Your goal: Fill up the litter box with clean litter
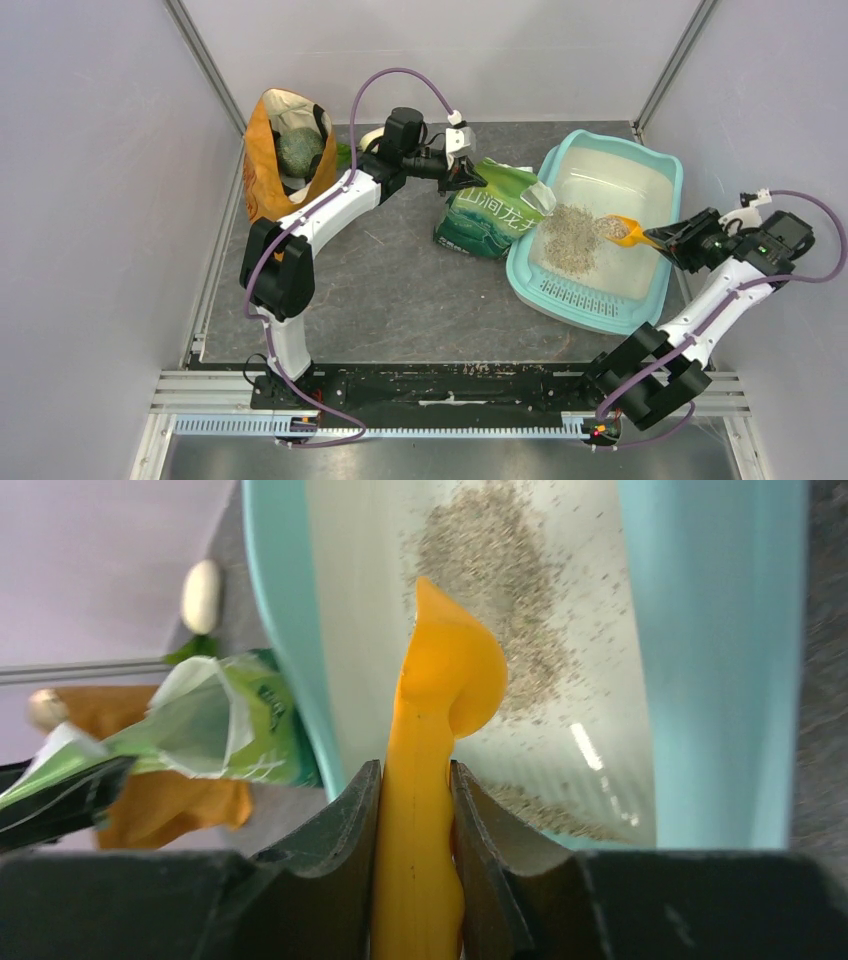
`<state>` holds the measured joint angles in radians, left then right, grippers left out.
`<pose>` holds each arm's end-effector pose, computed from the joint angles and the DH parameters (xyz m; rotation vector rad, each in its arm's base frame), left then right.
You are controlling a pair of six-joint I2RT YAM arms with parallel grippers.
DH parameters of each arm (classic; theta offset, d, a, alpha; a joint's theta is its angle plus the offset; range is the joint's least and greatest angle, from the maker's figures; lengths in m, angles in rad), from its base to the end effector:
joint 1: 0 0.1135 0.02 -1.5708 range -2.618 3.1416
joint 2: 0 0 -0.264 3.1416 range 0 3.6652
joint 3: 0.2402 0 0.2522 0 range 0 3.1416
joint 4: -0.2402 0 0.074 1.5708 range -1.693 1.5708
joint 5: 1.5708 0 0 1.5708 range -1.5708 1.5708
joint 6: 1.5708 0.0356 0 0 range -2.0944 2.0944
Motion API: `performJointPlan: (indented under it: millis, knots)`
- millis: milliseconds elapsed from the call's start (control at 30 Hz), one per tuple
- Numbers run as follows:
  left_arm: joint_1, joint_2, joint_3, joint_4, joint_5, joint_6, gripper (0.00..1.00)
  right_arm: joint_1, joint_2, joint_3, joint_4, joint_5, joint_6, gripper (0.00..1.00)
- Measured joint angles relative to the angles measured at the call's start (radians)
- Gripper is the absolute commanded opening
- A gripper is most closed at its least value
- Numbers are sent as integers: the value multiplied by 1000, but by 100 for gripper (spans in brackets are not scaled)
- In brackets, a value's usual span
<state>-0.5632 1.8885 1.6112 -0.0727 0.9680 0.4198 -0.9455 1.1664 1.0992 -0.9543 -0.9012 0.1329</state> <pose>0.3589 -0.2613 0.3226 1.4096 1.2536 -1.0171 0.1483 -0.1578 0.3177 0.8731 2.0439 0.7334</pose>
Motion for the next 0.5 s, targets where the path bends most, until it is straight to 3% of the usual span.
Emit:
performJointPlan:
  millis: [267, 500]
  knots:
    - [0, 0, 0, 1, -2, -8, 2, 237, 85, 50, 200, 371, 110, 0]
    - [0, 0, 0, 1, -10, -8, 2, 449, 195, 216, 210, 612, -55, 0]
